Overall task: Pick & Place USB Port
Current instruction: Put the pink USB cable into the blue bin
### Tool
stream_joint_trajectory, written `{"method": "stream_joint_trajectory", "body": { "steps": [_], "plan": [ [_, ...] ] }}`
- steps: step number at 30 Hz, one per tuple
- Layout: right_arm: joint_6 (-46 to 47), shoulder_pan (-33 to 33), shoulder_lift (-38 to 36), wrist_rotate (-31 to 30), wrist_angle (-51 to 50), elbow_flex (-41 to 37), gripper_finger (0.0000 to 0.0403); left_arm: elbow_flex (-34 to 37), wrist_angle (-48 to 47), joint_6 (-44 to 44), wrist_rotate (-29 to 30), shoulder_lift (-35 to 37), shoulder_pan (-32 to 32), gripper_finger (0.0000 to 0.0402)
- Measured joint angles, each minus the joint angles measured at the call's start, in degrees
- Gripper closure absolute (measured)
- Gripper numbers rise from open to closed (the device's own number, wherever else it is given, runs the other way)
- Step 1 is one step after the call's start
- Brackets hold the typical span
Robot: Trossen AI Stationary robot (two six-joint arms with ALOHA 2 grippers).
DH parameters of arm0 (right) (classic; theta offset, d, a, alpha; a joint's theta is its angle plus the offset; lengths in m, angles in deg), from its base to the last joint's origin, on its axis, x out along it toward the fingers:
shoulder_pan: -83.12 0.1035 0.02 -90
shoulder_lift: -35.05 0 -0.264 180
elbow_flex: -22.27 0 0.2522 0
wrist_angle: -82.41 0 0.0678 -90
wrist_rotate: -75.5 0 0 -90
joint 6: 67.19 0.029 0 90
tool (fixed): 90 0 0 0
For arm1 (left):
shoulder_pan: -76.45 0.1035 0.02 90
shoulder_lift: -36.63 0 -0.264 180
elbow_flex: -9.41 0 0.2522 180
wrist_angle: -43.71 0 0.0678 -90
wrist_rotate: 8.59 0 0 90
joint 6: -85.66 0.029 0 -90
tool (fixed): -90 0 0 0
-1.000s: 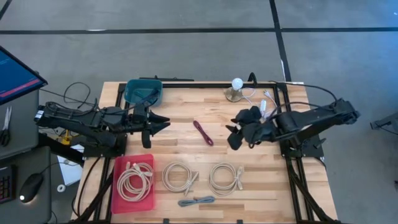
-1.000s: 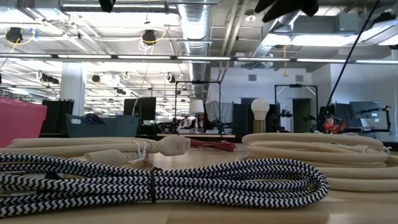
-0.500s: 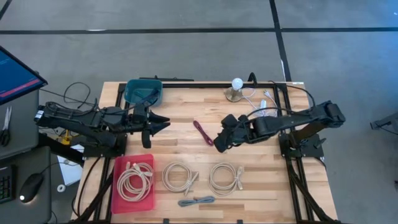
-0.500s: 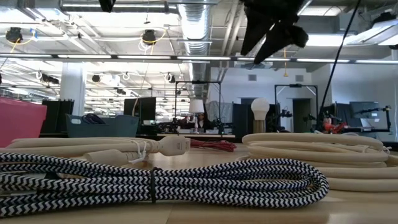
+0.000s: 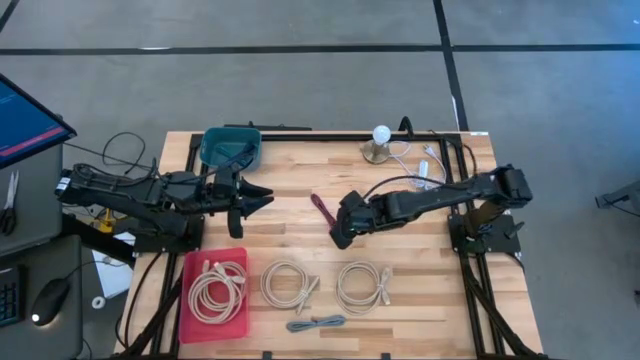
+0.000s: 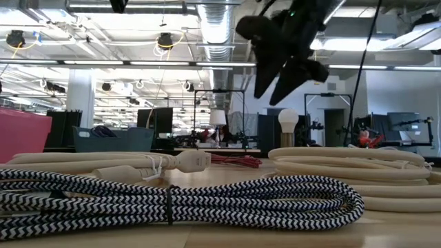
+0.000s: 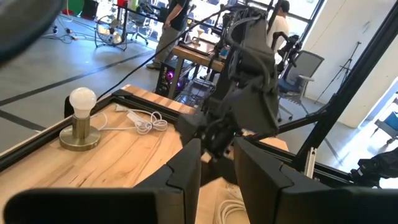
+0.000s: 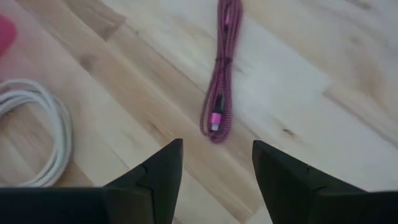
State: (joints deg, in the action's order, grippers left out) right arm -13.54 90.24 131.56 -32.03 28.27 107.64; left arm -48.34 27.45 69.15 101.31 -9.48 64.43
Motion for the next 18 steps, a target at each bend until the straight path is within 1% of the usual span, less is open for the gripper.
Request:
{"method": "stream_joint_trajectory", "body": {
  "steps": [9,12,15,18],
  "plan": [
    [0.3,-2.2,5.9,3.0,1.8,0.0,0.0193,0.0,0.0,0.0,0.0,0.0,0.0,0.0305],
    [-1.4,-2.9,6.1,3.4,2.9,-0.1,0.0186,0.0,0.0,0.0,0.0,0.0,0.0,0.0305],
    [-1.8,-3.2,7.4,3.5,5.6,0.0,0.0184,0.0,0.0,0.0,0.0,0.0,0.0,0.0305],
    [-3.0,-3.9,7.8,5.2,7.2,0.0,0.0187,0.0,0.0,0.0,0.0,0.0,0.0,0.0305]
  ]
}}
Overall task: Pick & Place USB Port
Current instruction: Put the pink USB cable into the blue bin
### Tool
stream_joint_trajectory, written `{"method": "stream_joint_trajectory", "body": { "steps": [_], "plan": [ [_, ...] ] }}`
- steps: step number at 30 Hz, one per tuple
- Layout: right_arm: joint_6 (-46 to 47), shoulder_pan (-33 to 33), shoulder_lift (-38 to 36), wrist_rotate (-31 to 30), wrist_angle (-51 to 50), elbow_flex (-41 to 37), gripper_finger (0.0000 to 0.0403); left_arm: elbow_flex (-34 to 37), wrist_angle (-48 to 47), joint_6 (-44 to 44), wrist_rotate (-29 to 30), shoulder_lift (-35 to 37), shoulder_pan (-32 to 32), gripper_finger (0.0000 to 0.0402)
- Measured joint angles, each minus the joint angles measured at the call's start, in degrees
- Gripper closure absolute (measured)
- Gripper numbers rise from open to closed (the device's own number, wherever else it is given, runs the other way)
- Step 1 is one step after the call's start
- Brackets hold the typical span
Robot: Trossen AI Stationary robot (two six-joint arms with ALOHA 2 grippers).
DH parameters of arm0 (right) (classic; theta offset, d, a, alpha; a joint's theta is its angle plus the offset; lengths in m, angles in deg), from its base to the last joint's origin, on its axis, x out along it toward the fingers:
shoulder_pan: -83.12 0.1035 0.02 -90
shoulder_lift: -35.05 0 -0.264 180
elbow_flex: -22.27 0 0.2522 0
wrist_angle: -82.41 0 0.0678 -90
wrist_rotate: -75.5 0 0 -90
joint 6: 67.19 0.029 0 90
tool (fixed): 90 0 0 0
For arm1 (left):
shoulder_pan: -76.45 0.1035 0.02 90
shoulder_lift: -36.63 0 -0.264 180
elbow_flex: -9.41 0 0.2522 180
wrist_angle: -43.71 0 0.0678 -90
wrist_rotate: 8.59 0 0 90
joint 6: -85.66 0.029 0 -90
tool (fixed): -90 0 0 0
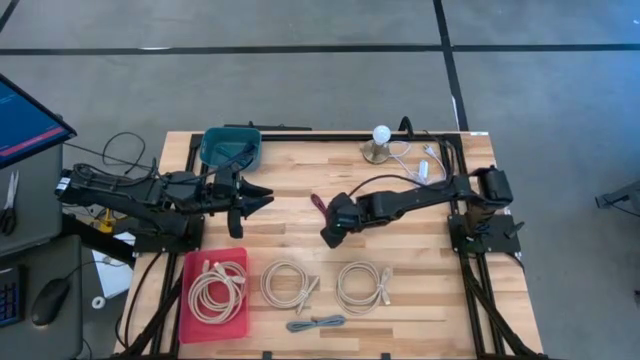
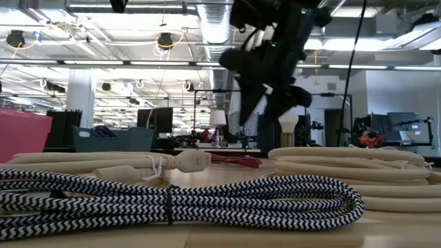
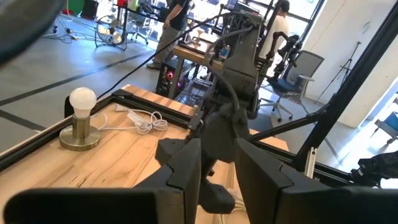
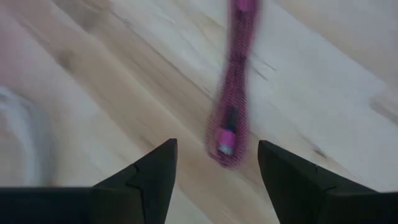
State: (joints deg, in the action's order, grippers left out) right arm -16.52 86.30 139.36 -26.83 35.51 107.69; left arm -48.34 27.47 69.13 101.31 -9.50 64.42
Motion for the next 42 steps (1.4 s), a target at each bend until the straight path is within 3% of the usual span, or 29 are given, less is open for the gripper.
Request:
{"method": "stream_joint_trajectory", "body": {
  "steps": [23,28,35,42],
  "plan": [
    [-1.7,-1.4,10.0,3.3,6.7,0.1,0.0219,0.0,0.0,0.0,0.0,0.0,0.0,0.0305],
    [-1.7,-1.4,10.1,2.8,6.2,0.0,0.0261,0.0,0.0,0.0,0.0,0.0,0.0,0.0305],
    [-4.3,-1.5,9.2,2.8,6.6,-0.1,0.0377,0.0,0.0,0.0,0.0,0.0,0.0,0.0305],
    [-7.7,-0.6,6.7,3.5,6.6,-0.1,0.0389,0.0,0.0,0.0,0.0,0.0,0.0,0.0305]
  ]
}}
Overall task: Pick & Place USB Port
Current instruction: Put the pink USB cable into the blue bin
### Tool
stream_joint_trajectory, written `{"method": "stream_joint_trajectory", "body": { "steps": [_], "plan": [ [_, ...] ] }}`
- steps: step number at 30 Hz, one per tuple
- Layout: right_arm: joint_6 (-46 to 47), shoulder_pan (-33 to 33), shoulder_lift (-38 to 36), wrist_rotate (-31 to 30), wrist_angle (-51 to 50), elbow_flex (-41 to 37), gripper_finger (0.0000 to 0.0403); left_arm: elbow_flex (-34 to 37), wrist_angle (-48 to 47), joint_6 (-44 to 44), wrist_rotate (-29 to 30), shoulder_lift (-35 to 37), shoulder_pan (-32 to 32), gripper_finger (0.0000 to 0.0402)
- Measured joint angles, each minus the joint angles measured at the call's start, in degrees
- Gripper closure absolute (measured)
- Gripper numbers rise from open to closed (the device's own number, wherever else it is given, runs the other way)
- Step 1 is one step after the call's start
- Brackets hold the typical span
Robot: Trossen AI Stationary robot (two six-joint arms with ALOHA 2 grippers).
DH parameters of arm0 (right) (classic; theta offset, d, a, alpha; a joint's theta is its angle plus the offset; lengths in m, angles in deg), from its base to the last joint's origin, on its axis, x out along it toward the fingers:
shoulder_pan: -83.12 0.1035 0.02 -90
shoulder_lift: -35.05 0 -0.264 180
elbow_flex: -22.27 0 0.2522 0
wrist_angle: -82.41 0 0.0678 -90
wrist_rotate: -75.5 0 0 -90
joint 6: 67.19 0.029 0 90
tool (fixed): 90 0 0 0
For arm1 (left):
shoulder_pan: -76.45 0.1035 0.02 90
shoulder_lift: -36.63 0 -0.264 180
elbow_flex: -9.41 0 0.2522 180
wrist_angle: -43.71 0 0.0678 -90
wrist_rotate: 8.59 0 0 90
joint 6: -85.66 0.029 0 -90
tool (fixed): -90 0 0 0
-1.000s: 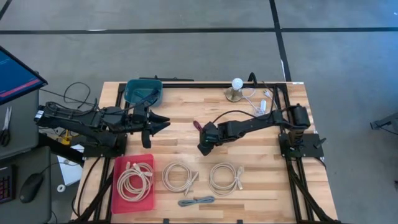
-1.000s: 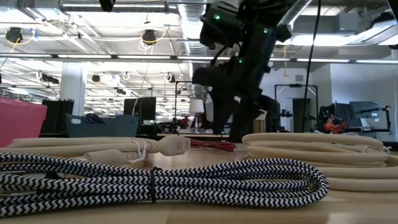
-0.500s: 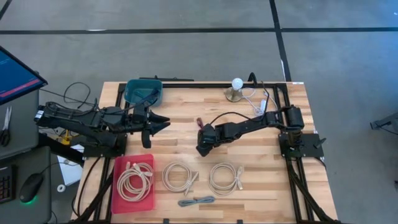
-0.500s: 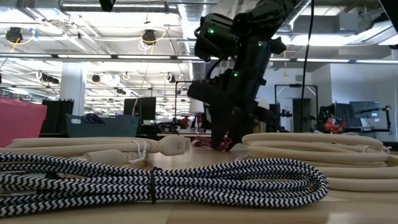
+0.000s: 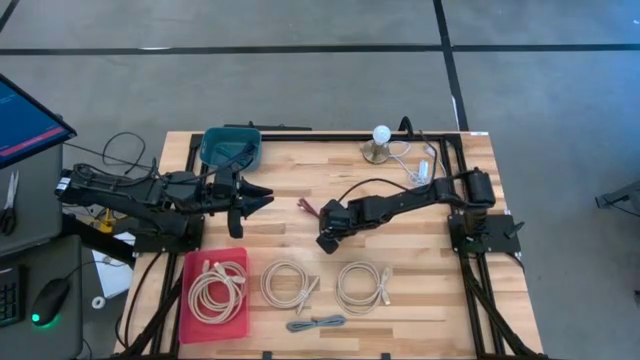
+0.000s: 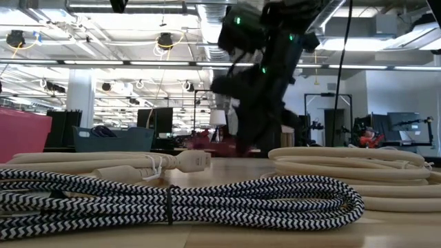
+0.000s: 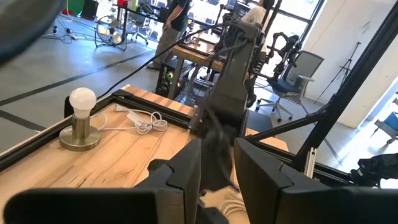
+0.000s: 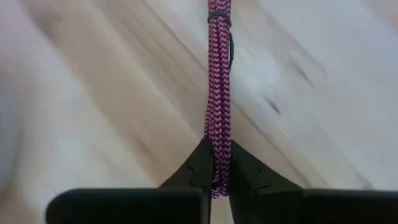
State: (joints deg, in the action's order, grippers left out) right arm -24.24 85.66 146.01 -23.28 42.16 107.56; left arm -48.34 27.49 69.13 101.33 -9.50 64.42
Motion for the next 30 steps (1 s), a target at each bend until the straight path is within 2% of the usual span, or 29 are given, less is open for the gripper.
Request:
{"method": "stream_joint_trajectory", "body": {
  "steps": [14,20,24,30],
  "plan": [
    [-9.0,0.5,-18.9,-5.3,3.5,0.0,0.0394,0.0,0.0,0.0,0.0,0.0,0.0,0.0305],
    [-14.8,1.2,-25.9,-6.1,9.2,0.1,0.0394,0.0,0.2,-0.2,1.2,-0.2,0.1,0.0302],
    [-17.8,2.2,-28.1,-5.9,12.7,0.1,0.0394,0.0,0.3,-1.6,1.4,-0.7,1.5,0.0280],
    [-18.1,3.3,-28.1,-5.9,12.6,0.1,0.0394,0.0,1.3,-5.8,0.1,-0.9,3.9,0.0225]
  ]
}}
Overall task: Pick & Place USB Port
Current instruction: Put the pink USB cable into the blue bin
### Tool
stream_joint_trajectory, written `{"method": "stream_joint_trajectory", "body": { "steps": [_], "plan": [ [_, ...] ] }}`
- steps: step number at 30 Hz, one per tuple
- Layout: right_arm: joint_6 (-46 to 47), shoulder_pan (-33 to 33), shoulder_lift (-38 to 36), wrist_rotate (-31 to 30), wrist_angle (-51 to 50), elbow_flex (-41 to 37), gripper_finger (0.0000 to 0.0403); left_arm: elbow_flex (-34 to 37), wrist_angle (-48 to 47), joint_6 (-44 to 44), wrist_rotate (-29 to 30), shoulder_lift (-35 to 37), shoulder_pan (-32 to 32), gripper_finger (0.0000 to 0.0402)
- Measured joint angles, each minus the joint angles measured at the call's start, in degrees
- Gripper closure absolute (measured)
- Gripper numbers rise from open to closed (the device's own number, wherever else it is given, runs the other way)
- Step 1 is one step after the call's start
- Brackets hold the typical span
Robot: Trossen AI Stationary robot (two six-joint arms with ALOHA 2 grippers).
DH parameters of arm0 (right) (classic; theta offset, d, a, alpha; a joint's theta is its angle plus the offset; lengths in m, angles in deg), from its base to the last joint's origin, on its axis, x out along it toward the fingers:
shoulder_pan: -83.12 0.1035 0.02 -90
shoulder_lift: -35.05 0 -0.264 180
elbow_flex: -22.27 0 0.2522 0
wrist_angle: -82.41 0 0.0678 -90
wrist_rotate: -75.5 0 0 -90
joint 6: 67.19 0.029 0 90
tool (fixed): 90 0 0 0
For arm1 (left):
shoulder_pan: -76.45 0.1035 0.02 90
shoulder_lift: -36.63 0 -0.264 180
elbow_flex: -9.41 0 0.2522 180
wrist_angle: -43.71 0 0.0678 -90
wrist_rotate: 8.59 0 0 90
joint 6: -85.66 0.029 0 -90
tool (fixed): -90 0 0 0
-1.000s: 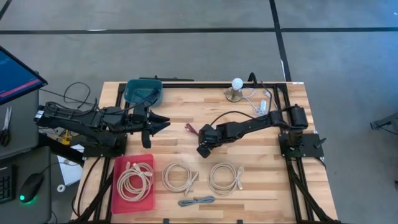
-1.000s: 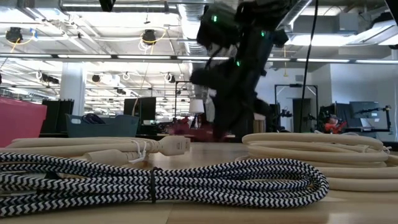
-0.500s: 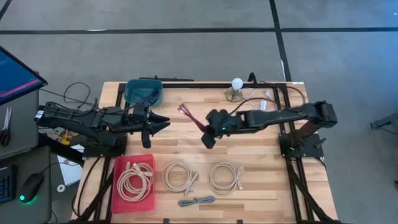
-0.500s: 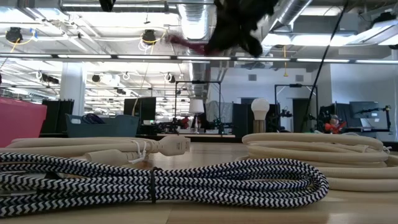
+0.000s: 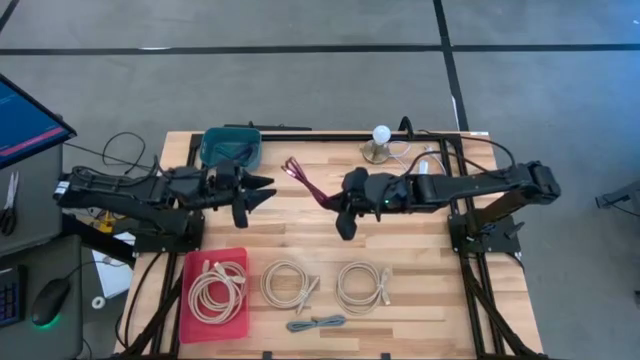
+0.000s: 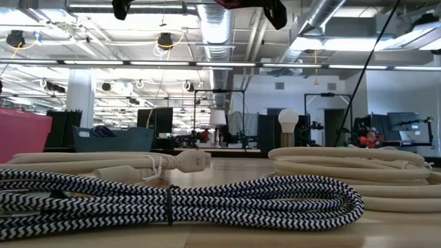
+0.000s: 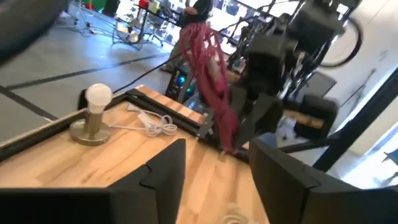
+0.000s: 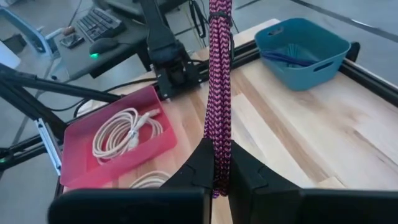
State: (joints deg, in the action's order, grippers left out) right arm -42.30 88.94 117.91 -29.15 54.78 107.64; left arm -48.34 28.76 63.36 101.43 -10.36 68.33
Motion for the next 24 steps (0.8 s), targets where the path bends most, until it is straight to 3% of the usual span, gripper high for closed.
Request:
{"method": "stream_joint_trajectory", "body": {
  "steps": [10,24],
  "plan": [
    [0.0,1.0,2.6,2.1,2.9,0.0,0.0394,0.0,5.1,-2.2,-4.5,0.0,0.9,0.0167],
    [-0.9,1.3,2.7,5.4,8.8,0.0,0.0394,0.0,8.1,-2.2,-6.9,-0.8,0.9,0.0170]
  ]
}}
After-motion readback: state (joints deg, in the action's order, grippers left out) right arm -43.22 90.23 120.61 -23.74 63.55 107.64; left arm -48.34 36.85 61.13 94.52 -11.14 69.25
